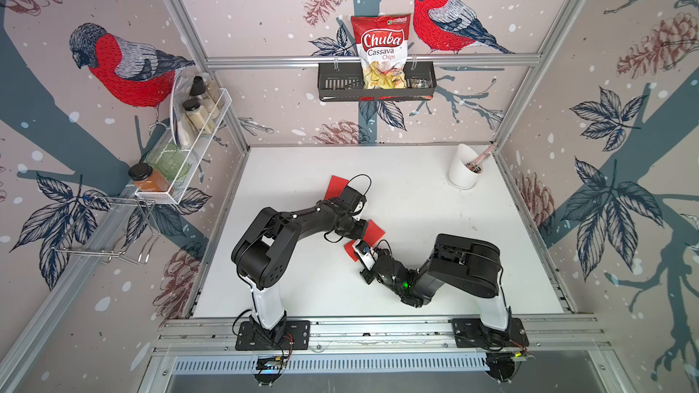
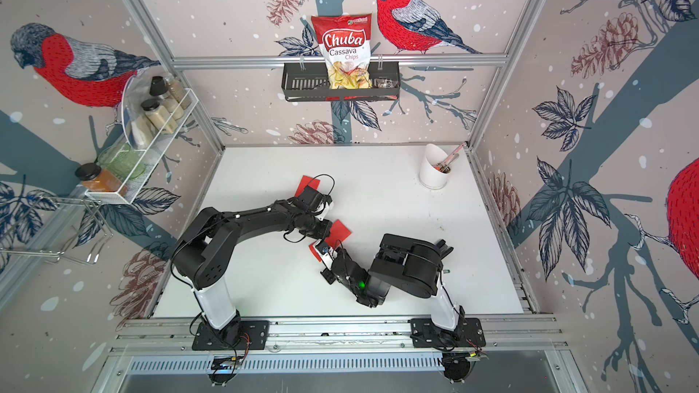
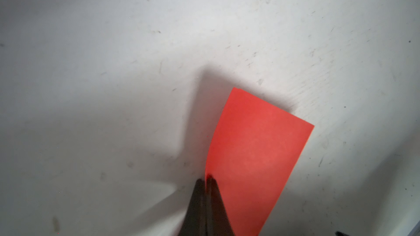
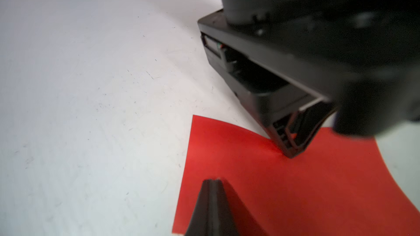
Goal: Fold the square paper along the opposite sides
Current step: Smooth out the paper at the center of the board.
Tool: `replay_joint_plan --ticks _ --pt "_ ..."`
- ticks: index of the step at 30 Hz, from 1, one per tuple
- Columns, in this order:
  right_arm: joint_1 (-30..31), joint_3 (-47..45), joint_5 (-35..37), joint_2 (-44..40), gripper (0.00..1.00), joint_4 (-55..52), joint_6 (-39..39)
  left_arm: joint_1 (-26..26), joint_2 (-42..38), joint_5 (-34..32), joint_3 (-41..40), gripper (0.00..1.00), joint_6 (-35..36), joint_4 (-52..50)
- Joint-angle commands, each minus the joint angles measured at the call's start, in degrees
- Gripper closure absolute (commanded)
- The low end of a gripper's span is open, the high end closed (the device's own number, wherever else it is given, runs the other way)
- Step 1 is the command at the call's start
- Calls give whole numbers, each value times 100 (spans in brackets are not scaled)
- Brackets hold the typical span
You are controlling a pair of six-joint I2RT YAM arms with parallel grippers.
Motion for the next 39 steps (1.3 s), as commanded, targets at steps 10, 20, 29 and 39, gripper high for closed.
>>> replay_joint_plan --ticks 10,20,29,39 --pt "632 7 -39 190 100 -1663 -75 38 151 -965 -62 100 -20 -774" --pt "50 -937 235 -2021 100 -920 70 34 -28 -930 -223 100 -235 -703" --pt "-1488 -187 519 -1954 100 -1548 1085 86 -1082 -1042 -1426 100 -1464 140" --pt "-1218 738 -242 -654 100 -1340 1123 90 -1225 -916 -1788 100 -2134 746"
